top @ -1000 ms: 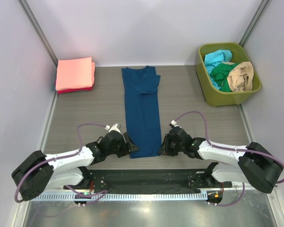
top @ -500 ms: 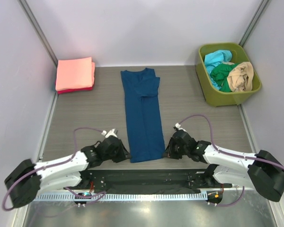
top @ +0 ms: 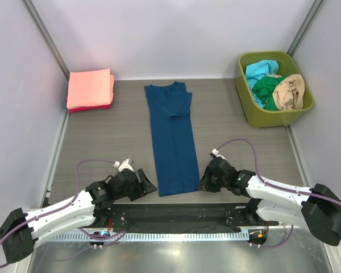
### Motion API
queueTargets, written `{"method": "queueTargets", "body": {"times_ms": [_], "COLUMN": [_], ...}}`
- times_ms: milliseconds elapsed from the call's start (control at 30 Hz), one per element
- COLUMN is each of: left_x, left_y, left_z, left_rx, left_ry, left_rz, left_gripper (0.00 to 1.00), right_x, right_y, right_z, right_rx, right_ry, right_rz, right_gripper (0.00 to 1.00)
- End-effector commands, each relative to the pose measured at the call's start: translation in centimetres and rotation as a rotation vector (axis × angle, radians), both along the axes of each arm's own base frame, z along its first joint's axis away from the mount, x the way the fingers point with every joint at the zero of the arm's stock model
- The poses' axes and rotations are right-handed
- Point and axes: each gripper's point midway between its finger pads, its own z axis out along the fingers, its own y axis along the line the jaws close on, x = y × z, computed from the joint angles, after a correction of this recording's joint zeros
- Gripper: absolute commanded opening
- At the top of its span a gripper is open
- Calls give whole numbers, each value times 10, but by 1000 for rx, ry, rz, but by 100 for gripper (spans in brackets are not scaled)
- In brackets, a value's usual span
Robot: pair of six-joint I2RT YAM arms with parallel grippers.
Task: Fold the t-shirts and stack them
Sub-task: Fold the tshirt
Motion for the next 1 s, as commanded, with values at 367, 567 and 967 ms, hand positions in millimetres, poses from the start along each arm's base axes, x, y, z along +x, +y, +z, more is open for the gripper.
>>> {"method": "queueTargets", "body": {"times_ms": [367,567,967], "left_x": [-6,-9,32], "left_y": [-46,-55,-18], "left_z": [-24,-9,125], "left_rx": [7,3,161], "left_ry": [17,11,-237], "left_rz": [-109,-123,-3], "left_gripper": [42,0,0], "right_x": [-10,-18,33], "right_y": [-5,-4,1], "right_z": [-7,0,109], "right_rx": [-16,1,-52], "right_ry": [26,33,-201], "right_rz": [-1,14,-90], "right_gripper": [1,1,1]}}
